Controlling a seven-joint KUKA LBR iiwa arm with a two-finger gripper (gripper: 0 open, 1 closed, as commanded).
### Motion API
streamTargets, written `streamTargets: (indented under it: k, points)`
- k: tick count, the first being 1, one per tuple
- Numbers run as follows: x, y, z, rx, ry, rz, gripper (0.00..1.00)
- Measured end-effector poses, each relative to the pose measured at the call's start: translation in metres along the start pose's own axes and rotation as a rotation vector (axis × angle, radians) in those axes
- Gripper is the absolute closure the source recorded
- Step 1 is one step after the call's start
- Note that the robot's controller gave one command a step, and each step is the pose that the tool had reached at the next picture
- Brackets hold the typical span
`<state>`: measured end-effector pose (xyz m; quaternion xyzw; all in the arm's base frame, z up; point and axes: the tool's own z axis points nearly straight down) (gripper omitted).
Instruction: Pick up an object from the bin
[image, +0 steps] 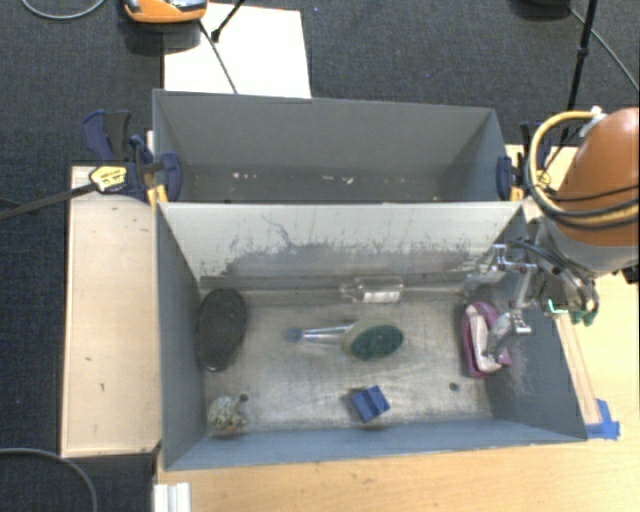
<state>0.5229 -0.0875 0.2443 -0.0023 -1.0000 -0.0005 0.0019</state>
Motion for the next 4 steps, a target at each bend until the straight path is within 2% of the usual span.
streamTargets:
  k: [1,2,3,4]
  points:
    - [-0.036,0.039,0.173,0.001,-0.011,-0.170,0.00]
    - [-0.049,0.104,0.167,-0.002,-0.007,-0.167,0.00]
    - [-0.050,0.101,0.165,0.000,-0.012,-0.165,1.00]
    - [-0.064,0.078,0.035,0.003,-0.015,-0.153,1.00]
